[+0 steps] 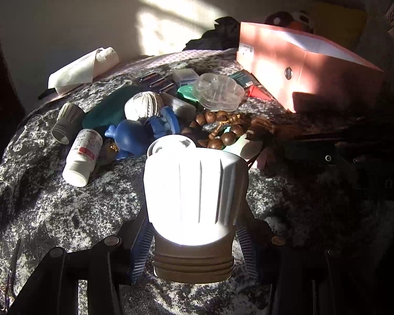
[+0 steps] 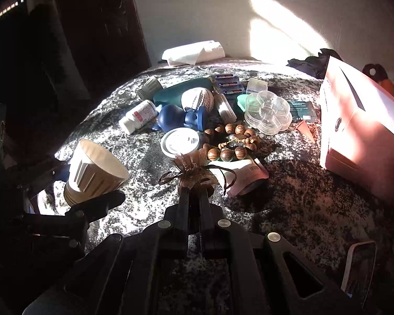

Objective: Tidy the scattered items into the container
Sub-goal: 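Carry the cup and pouch with both tools over the pink box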

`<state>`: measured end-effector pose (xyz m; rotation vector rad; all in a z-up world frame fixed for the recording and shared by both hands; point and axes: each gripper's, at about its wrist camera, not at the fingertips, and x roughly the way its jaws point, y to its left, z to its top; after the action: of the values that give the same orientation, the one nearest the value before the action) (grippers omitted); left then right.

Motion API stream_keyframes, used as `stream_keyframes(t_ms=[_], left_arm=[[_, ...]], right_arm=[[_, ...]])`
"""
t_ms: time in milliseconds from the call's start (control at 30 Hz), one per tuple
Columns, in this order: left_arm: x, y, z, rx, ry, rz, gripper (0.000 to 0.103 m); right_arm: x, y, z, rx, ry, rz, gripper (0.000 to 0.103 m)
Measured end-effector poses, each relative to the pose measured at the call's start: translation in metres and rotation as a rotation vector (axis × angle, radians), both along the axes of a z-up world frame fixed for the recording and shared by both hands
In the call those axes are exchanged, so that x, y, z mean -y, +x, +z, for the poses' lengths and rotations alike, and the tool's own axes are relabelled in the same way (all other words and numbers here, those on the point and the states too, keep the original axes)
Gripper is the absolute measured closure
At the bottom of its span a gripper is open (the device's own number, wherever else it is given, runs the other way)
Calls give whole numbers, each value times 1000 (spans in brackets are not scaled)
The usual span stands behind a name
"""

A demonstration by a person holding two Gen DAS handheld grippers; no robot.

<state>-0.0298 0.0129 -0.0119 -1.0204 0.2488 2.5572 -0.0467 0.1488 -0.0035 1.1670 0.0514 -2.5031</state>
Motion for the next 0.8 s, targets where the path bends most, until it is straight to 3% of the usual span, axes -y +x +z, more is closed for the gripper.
stream_keyframes(t_ms=[400, 800], left_arm=[[-45, 12, 73, -117, 0, -36, 52], [-145, 7, 153, -259, 42, -171, 52]], right_arm=[[-44, 60, 84, -183, -32, -43, 98], [-125, 104, 164, -374, -12, -203, 98]])
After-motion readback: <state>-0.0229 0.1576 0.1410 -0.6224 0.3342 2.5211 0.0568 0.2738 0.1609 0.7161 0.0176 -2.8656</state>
